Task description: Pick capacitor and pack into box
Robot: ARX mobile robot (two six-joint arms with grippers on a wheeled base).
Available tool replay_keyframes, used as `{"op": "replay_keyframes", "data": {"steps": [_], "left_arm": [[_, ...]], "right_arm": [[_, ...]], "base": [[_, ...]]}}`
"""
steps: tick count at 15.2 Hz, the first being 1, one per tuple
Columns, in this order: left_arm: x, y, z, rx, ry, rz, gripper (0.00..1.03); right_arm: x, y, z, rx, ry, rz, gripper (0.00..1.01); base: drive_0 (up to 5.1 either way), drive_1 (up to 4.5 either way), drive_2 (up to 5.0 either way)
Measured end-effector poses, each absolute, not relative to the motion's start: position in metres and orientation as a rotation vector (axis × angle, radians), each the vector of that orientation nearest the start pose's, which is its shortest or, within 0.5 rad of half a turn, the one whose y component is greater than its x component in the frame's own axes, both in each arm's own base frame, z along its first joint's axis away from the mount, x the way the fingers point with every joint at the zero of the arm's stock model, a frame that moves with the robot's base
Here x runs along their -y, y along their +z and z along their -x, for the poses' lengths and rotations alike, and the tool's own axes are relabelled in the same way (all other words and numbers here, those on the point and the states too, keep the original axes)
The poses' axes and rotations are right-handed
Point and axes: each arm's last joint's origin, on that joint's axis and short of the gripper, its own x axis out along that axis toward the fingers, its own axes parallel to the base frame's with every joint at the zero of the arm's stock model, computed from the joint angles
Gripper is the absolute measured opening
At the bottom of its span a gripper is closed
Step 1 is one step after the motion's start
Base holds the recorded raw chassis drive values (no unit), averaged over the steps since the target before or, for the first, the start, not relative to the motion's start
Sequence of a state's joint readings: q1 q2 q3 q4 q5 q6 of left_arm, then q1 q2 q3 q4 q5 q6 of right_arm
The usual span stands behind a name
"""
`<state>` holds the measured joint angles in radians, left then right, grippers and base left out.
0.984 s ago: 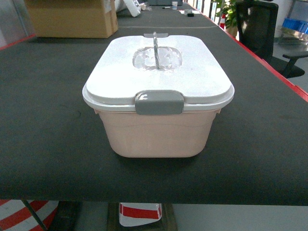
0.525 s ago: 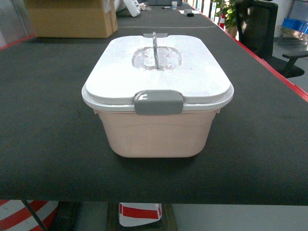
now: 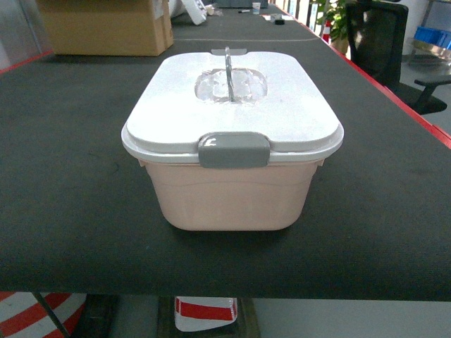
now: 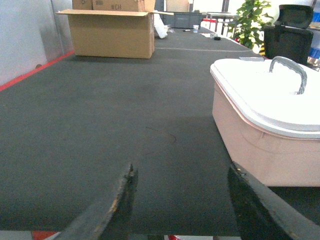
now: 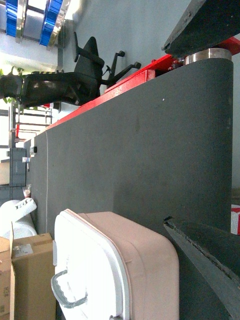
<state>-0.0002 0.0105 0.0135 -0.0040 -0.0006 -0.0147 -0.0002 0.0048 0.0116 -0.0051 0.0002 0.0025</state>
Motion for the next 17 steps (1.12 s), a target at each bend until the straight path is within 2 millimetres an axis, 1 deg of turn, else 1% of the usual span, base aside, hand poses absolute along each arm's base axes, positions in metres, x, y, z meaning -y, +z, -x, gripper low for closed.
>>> {"op": "replay_keyframes", "data": {"steps": [4, 5, 17], "left_arm": [[0.0000, 0.1670, -0.0975, -0.001, 0.000, 0.015, 0.96], [0.0000, 0.1670, -0.0975, -0.001, 0.000, 0.014, 0.98], [0.0000, 0.1669, -0.0975, -0.001, 0.000, 0.014, 0.98]], "right_arm": [[0.0000, 0.1666, -0.0973, 0.002, 0.000, -0.002, 0.98], [0.0000, 0.1666, -0.0973, 0.002, 0.000, -0.002, 0.98], [0.0000, 0.1666, -0.0973, 0.002, 0.000, -0.002, 0.98]], "base": [[0.0, 0.00, 0.0], [0.0, 0.00, 0.0], [0.0, 0.00, 0.0]]}}
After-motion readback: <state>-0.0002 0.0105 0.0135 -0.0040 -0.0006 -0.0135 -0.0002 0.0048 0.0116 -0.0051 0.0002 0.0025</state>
